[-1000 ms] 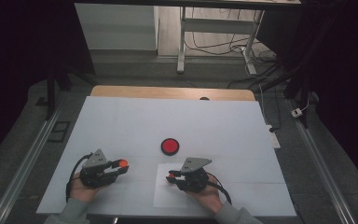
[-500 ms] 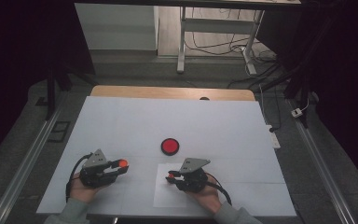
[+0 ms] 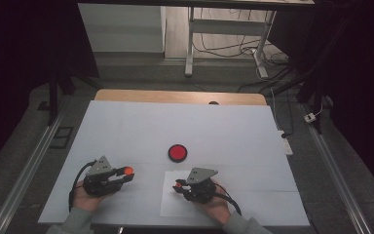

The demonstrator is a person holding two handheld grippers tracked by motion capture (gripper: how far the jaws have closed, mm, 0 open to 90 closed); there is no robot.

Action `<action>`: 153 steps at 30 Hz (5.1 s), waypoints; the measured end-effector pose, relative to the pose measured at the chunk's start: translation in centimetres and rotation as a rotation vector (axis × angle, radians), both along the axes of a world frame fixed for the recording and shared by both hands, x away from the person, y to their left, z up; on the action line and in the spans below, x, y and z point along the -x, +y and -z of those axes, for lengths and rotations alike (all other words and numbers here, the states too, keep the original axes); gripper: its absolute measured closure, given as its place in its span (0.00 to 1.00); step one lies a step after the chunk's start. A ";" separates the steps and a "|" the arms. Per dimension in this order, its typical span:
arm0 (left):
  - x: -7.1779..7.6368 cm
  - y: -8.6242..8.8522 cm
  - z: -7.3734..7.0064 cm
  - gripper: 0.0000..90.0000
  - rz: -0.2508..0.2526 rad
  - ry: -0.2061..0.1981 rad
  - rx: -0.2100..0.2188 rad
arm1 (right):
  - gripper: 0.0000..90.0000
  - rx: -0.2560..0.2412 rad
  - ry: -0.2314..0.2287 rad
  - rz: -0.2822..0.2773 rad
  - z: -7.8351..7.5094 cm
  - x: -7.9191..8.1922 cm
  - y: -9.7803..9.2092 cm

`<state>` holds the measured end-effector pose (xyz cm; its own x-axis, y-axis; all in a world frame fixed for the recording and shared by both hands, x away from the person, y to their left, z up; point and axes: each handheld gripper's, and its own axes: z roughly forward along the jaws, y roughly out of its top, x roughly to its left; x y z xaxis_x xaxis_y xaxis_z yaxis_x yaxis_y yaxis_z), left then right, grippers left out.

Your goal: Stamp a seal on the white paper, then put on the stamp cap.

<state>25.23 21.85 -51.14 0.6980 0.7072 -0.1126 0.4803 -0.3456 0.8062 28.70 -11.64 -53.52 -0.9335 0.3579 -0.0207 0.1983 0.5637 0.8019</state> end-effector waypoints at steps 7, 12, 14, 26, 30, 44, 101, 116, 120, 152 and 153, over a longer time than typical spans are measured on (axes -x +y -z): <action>0.0 0.1 0.0 0.73 -0.003 -0.001 0.003 | 0.81 0.000 0.001 0.003 0.0 0.0 0.0; 0.0 -0.1 -0.1 0.73 -0.002 0.000 0.001 | 0.81 -0.001 0.001 0.008 0.1 0.1 0.0; 0.0 -0.1 -0.1 0.73 -0.002 -0.001 0.002 | 0.81 -0.002 0.000 0.011 0.1 0.1 0.0; 0.1 0.0 -0.1 0.73 -0.011 -0.001 0.007 | 0.81 0.001 -0.011 0.012 0.1 0.2 0.0; 0.2 -0.1 -0.2 0.73 -0.010 -0.006 0.007 | 0.81 0.002 -0.014 0.015 0.1 0.3 0.0; 0.1 0.0 -0.2 0.73 -0.009 -0.001 0.033 | 0.80 0.003 -0.030 0.015 0.1 0.4 0.0; 0.0 0.2 0.0 0.73 0.005 0.000 0.032 | 0.80 -0.330 -0.005 0.147 -5.9 -1.9 -4.4; 0.2 -0.4 -0.2 0.73 0.010 -0.010 0.022 | 0.80 -0.356 -0.052 0.147 -7.3 -1.7 -5.2; 0.2 -0.3 -0.2 0.73 0.010 -0.007 0.017 | 0.80 -0.358 -0.049 0.143 -7.3 -1.7 -5.2; -0.8 -4.1 -1.4 0.73 0.093 -0.039 -0.016 | 0.80 -0.367 -0.042 0.139 -7.2 -1.7 -5.1; -0.8 -4.2 -1.3 0.73 0.096 -0.040 -0.017 | 0.80 -0.366 -0.040 0.139 -7.2 -1.7 -5.1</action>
<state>26.02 17.70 -49.80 0.7664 0.6383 -0.0721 0.4121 -0.4025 0.8174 30.39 -16.74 -46.30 -0.8765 0.4716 0.0960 0.2171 0.2092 0.9535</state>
